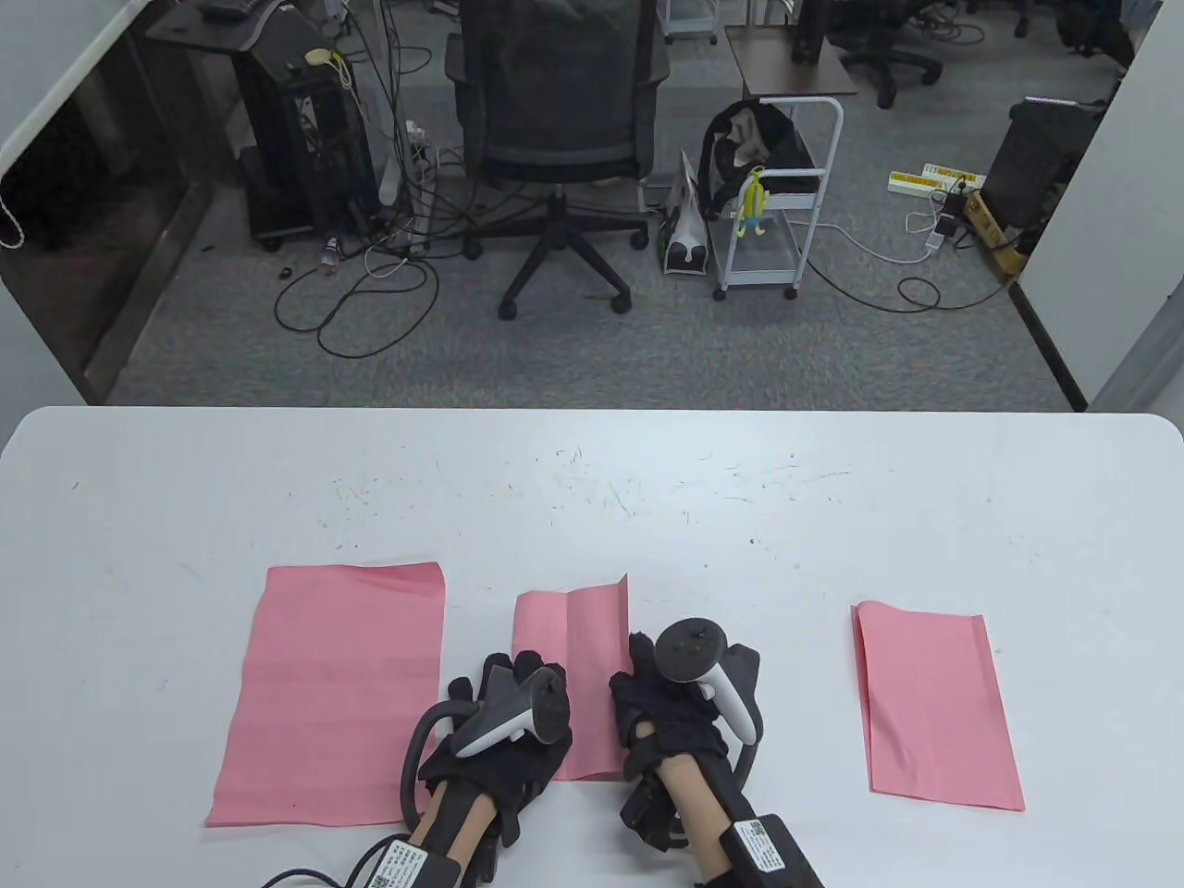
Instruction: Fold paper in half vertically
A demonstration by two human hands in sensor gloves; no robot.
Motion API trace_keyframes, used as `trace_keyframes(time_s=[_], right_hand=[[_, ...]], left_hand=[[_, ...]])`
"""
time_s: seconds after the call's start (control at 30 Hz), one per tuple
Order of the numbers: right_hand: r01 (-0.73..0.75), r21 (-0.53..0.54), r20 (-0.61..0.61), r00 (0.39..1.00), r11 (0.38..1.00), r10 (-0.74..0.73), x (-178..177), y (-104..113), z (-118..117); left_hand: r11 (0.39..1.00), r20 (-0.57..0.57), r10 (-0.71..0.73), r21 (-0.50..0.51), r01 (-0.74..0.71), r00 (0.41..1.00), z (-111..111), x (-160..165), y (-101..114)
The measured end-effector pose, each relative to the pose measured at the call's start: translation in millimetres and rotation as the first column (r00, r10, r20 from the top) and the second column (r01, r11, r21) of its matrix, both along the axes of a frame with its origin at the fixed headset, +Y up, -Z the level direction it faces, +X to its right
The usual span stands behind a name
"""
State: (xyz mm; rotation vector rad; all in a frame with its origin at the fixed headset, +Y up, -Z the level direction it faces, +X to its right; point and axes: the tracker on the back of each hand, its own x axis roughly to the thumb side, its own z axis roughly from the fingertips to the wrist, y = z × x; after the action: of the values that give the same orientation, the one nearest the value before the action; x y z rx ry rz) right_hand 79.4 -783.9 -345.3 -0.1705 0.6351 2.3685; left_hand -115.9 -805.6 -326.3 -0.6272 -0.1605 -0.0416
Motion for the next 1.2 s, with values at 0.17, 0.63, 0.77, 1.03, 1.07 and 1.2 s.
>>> trace_keyframes(time_s=[0.17, 0.63, 0.77, 1.03, 1.07, 1.2], right_hand=[[-0.033, 0.022, 0.007, 0.999, 0.999, 0.033, -2, 0, 1], [-0.022, 0.02, 0.006, 1.0, 1.0, 0.022, -1, 0, 2], [-0.022, 0.018, 0.004, 1.0, 1.0, 0.022, -1, 0, 2], [-0.015, 0.014, 0.007, 1.0, 1.0, 0.015, -1, 0, 2], [-0.015, 0.014, 0.007, 1.0, 1.0, 0.015, -1, 0, 2], [-0.001, 0.007, 0.009, 1.0, 1.0, 0.001, 1, 0, 2]], left_hand=[[1.0, -0.001, -0.005, -0.005, 0.005, 1.0, 0, 0, 0], [0.984, -0.039, 0.104, 0.148, -0.097, 0.994, -2, 3, 49], [0.95, -0.035, 0.176, 0.268, -0.16, 0.984, 6, 5, 84], [0.908, -0.023, 0.251, 0.352, -0.227, 0.968, 14, -4, 108], [0.909, -0.022, 0.251, 0.35, -0.228, 0.968, 14, -4, 108], [0.913, -0.012, 0.232, 0.347, -0.214, 0.973, 15, 0, 107]])
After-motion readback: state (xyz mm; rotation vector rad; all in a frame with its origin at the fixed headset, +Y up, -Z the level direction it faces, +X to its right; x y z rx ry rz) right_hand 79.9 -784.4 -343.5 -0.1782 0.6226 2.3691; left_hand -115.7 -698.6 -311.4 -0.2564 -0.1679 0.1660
